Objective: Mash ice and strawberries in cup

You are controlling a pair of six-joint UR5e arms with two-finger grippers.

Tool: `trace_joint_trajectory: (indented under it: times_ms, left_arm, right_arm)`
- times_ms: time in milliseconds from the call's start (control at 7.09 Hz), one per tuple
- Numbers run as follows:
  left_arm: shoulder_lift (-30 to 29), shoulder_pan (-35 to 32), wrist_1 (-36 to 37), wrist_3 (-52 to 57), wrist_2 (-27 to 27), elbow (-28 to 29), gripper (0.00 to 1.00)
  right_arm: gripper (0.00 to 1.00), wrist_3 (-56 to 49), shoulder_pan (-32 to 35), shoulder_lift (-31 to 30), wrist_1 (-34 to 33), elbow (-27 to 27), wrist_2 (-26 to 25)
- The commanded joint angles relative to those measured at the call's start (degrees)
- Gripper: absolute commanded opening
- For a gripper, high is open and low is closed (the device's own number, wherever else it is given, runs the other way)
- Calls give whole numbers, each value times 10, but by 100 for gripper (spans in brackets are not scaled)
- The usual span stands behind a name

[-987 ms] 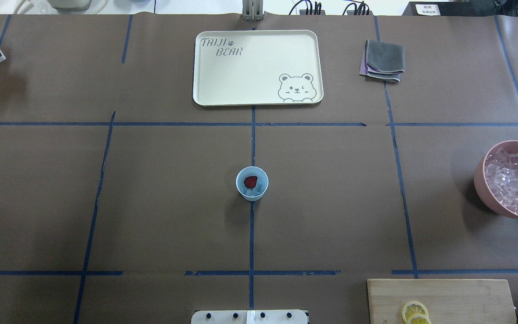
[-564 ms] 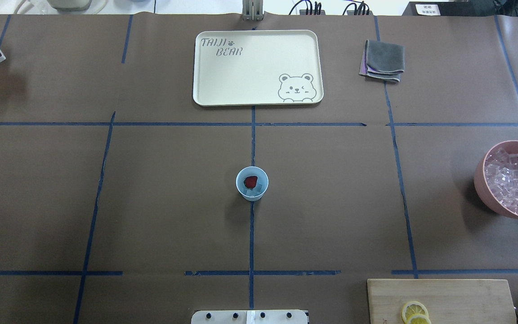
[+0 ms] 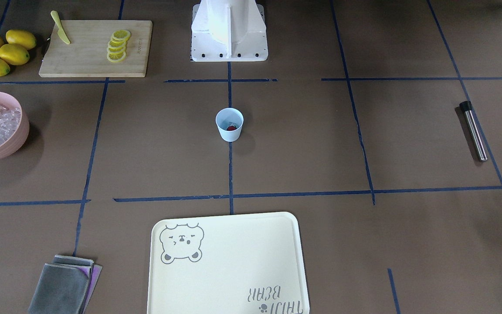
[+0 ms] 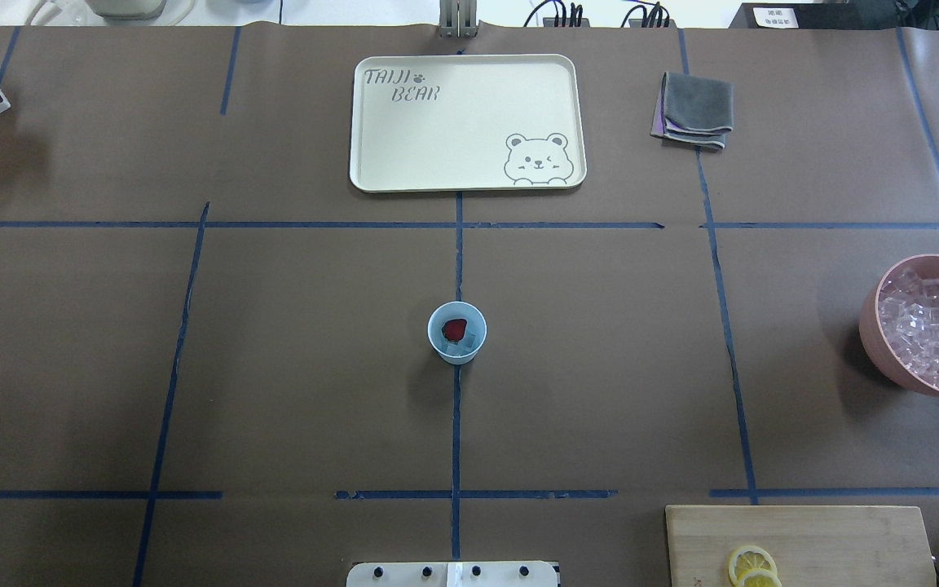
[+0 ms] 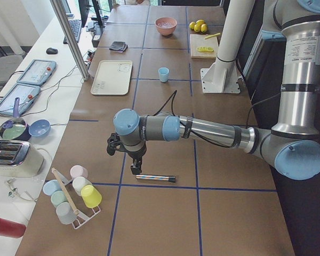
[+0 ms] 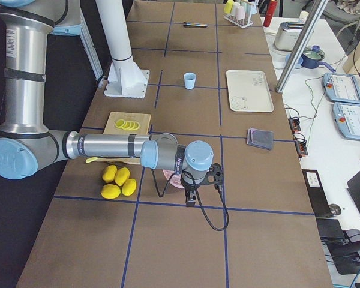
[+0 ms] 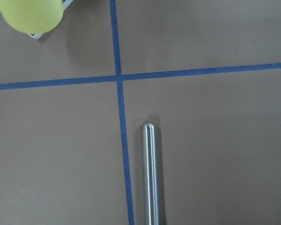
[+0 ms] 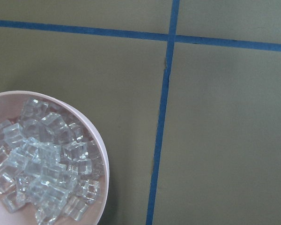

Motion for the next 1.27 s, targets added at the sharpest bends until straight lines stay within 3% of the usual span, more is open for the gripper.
trace_joint_trajectory:
  times_ms: [0, 1128]
  left_arm:
    - [-4, 1, -2, 0, 0, -1, 100]
    - [1, 8, 0, 1, 25, 0, 100]
  right_arm:
    - [100, -1, 0, -1, 0, 2, 0]
    - [100, -1, 0, 3, 1, 0, -33]
